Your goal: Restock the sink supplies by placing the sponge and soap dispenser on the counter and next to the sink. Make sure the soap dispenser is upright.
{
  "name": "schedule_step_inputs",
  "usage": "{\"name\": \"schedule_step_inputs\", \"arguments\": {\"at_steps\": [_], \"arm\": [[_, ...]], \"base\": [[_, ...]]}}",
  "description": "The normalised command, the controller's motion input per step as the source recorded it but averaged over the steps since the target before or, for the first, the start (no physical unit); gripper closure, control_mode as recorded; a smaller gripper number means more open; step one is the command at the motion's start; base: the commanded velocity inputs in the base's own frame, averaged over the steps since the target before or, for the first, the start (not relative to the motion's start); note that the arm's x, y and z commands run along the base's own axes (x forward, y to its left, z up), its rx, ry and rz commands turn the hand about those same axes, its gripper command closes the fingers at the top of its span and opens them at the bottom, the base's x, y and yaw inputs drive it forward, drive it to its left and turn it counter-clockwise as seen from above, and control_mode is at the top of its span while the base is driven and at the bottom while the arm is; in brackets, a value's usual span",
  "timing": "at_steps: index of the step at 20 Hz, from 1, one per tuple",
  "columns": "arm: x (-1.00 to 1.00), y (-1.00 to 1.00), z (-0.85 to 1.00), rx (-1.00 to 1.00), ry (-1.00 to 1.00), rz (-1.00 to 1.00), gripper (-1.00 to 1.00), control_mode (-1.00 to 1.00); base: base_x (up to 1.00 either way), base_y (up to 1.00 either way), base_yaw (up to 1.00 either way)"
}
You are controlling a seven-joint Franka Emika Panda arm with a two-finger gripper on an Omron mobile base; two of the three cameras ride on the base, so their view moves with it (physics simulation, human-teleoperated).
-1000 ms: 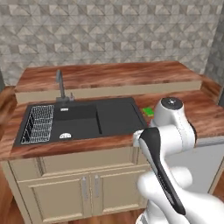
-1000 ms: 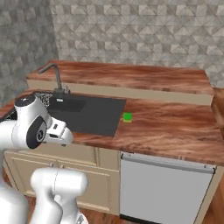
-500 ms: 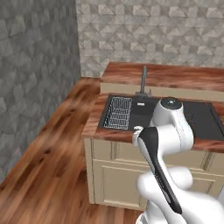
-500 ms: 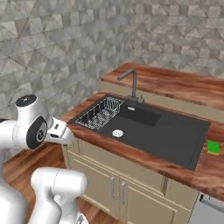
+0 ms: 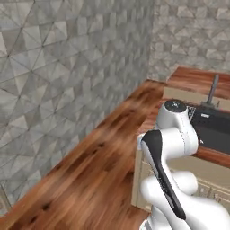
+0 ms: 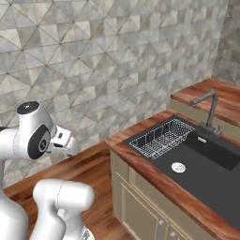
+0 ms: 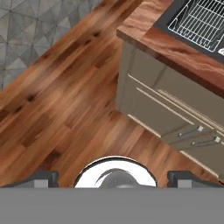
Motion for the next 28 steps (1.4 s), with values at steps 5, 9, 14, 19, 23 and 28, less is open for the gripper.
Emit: {"name": "schedule_step_inputs", "arguments": {"at_steps": [5, 9, 14, 19, 23, 28], "arm": [[0.0, 0.0, 0.0, 0.0, 0.0, 0.0, -1.0, 1.0], [0.0, 0.0, 0.0, 0.0, 0.0, 0.0, -1.0, 1.0], [0.0, 0.0, 0.0, 0.0, 0.0, 0.0, -1.0, 1.0], [0.0, 0.0, 0.0, 0.0, 0.0, 0.0, -1.0, 1.0], [0.0, 0.0, 0.0, 0.0, 0.0, 0.0, -1.0, 1.0], [0.0, 0.0, 0.0, 0.0, 0.0, 0.0, -1.0, 1.0]], "base": [[-0.02, 0.13, 0.57], [-0.04, 0.31, 0.62], [0.08, 0.74, 0.64], [0.23, 0.54, 0.6], [0.46, 0.06, 0.55], [0.47, 0.02, 0.48]]}}
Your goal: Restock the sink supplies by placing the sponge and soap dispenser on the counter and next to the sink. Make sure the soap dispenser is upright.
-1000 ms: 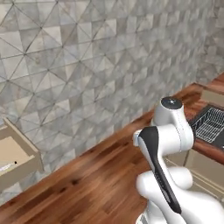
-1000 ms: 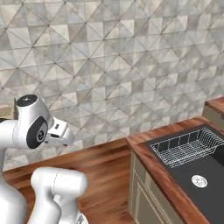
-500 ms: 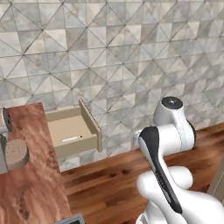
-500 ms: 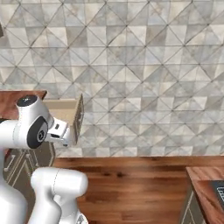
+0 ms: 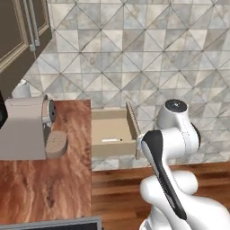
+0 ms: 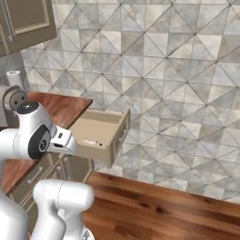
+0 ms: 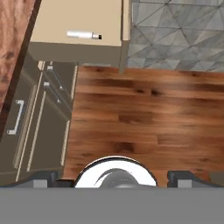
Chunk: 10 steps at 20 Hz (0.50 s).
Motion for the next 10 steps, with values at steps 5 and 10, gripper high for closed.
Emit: {"name": "schedule_step_inputs", "arguments": {"at_steps": [5, 10], "arm": [[0.0, 0.0, 0.0, 0.0, 0.0, 0.0, -1.0, 1.0], [0.0, 0.0, 0.0, 0.0, 0.0, 0.0, -1.0, 1.0]], "base": [[0.59, -0.05, 0.41], [0.46, -0.22, 0.32]]}}
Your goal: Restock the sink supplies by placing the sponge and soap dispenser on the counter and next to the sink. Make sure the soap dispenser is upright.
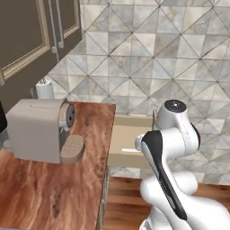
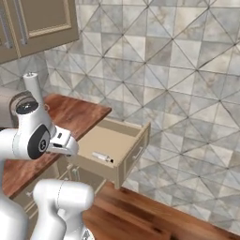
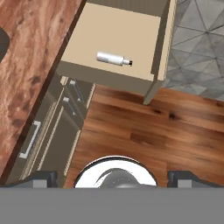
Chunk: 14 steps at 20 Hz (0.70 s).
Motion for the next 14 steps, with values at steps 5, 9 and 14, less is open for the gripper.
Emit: {"name": "schedule_step_inputs", "arguments": {"at_steps": [5, 9, 14], "arm": [[0.0, 0.0, 0.0, 0.0, 0.0, 0.0, -1.0, 1.0], [0.0, 0.0, 0.0, 0.0, 0.0, 0.0, -1.0, 1.0], [0.0, 0.0, 0.0, 0.0, 0.0, 0.0, -1.0, 1.0]], "base": [[0.12, -0.18, 0.31], [0.21, -0.49, 0.26], [0.23, -0.55, 0.21]]}}
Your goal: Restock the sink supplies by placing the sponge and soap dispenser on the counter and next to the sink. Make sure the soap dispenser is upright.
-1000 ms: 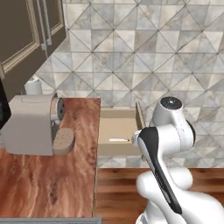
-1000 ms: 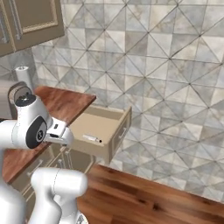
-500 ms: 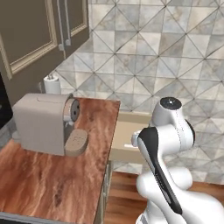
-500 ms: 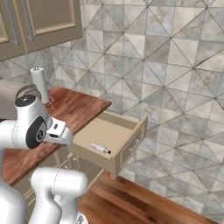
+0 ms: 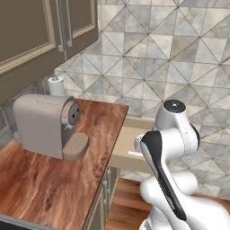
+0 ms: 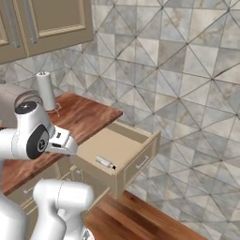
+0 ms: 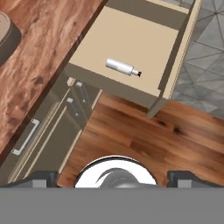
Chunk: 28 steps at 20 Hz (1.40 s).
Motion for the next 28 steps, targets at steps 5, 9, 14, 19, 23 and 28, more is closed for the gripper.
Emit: {"name": "schedule_step_inputs", "arguments": {"at_steps": [5, 9, 14, 19, 23, 28], "arm": [[0.0, 0.0, 0.0, 0.0, 0.0, 0.0, -1.0, 1.0], [0.0, 0.0, 0.0, 0.0, 0.0, 0.0, -1.0, 1.0], [0.0, 0.0, 0.0, 0.0, 0.0, 0.0, -1.0, 1.0], [0.0, 0.0, 0.0, 0.0, 0.0, 0.0, -1.0, 1.0], [0.23, -0.23, -0.24, 0.0, -0.03, 0.0, -1.0, -1.0], [0.48, -0.43, -0.55, 0.01, 0.0, 0.01, -1.0, -1.0]], "base": [[0.52, -0.15, 0.11], [0.49, -0.01, 0.09], [0.06, 0.05, 0.1], [0.0, 0.0, 0.03], [0.0, 0.0, 0.0], [0.0, 0.0, 0.0]]}}
